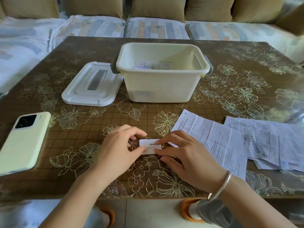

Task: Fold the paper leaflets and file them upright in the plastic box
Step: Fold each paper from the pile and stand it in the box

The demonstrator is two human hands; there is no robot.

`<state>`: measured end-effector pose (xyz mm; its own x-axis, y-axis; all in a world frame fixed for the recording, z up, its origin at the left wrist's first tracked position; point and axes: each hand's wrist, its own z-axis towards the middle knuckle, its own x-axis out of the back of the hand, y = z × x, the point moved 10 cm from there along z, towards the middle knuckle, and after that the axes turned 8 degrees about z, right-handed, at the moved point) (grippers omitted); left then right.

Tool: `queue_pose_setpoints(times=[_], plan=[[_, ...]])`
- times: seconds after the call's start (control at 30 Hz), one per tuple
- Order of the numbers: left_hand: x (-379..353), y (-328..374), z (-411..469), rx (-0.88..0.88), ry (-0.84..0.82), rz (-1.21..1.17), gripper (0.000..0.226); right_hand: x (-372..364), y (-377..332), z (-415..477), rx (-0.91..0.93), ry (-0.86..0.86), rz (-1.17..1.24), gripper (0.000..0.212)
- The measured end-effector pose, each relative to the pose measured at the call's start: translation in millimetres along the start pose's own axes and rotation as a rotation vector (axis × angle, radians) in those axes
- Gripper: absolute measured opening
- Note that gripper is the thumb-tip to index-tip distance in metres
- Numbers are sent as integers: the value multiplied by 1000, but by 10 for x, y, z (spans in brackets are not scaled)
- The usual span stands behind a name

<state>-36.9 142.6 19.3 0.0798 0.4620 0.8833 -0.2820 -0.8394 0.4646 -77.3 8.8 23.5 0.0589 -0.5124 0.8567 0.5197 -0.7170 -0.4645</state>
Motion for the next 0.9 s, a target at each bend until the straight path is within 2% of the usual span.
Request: queue_pose_setpoints(times=[0.1,0.27,0.43,0.6,0.7,0.8,0.9], plan=[[-40,91,70,5,-71,136,26,11,-7,72,-7,-19,-13,30],[-80,83,195,65,-215,144,28,48,25,264,-95,-29,11,13],[-53,145,230,41,-245,207,20,9,86,497,-148,-55,-17,32],[131,218,310,-4,-142,43,19,178,32,657,-88,-63,25,12],[436,333,486,-69,5,-91,22,515,50,832,-100,-9,17,10],[899,381,730,-97,224,-219,23,1070,161,1088,-108,157,81,7],[1369,339,1035,-105,424,-209,16,1655,374,1344,-112,387,86,6]])
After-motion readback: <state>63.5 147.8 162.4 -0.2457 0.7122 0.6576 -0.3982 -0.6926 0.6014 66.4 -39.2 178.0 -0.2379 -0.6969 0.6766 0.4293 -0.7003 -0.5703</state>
